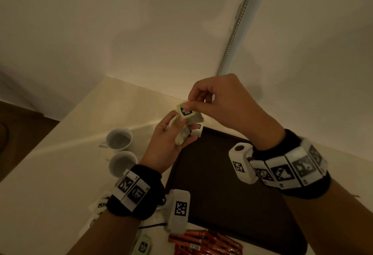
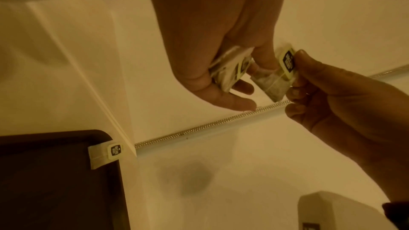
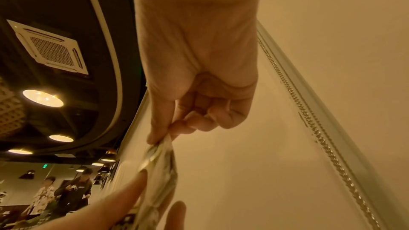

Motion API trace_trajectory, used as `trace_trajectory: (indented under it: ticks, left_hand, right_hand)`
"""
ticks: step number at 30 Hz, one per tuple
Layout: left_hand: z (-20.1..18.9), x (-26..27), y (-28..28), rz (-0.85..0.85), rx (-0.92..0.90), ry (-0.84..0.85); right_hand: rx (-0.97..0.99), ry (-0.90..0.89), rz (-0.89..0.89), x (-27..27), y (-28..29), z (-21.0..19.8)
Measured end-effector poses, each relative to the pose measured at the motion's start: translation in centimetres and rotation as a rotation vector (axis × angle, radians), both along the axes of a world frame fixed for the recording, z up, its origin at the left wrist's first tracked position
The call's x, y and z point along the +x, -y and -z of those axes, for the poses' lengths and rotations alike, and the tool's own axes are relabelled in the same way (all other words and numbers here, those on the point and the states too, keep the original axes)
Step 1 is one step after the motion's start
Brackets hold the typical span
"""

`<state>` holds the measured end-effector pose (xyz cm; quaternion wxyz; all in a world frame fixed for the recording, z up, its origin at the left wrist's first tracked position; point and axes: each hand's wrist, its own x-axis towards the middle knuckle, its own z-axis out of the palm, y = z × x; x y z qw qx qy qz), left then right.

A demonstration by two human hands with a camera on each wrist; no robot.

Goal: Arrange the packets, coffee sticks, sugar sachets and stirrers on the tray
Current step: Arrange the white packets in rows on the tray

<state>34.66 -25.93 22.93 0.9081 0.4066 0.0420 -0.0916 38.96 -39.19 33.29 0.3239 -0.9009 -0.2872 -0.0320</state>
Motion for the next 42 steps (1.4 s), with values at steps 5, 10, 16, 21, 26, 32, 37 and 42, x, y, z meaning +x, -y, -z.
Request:
trace_trajectory:
  ticks: [5, 10, 16, 21, 26, 32, 37, 42]
  left_hand:
    - [-1.0, -0.4, 0.4, 0.015, -0.025, 0.027]
    - [-1.5, -0.8, 0.7, 0.046, -0.033, 0.017]
    - [-1.7, -1.3, 1.0, 0.046, -0.122, 0.013]
    - [-1.8, -1.2, 1.4, -0.001, -0.010, 0.041]
    - [-1.5, -1.1, 1.8, -0.030, -0.017, 0.008]
    - [-0.7, -0.7, 1.7, -0.018, -0.044, -0.065]
    - [0.2, -0.2, -1.0, -0.071, -0.239, -0.198]
    - [0.6, 0.5, -2.6, -0.062, -0.208, -0.178]
  right_hand:
    - [-0.091, 0.068, 0.041, -0.3, 0.6, -1.3]
    - [-0.150, 0.058, 0.040, -0.6, 1.0, -1.9]
    - [0.044, -0.099, 0.057, -1.1, 1.3, -1.6]
    - [0.277, -0.277, 0.113, -1.0, 1.8, -1.0]
    - [0.378, -0.318, 0.136, -0.7, 2.0, -0.8]
    - [0.406, -0.339, 0.150, -0.1, 2.7, -0.1]
    - [0.262, -0.438, 0.212, 1.9, 4.8, 4.8]
    - [-0.048, -0.584, 0.329, 4.1, 6.8, 14.6]
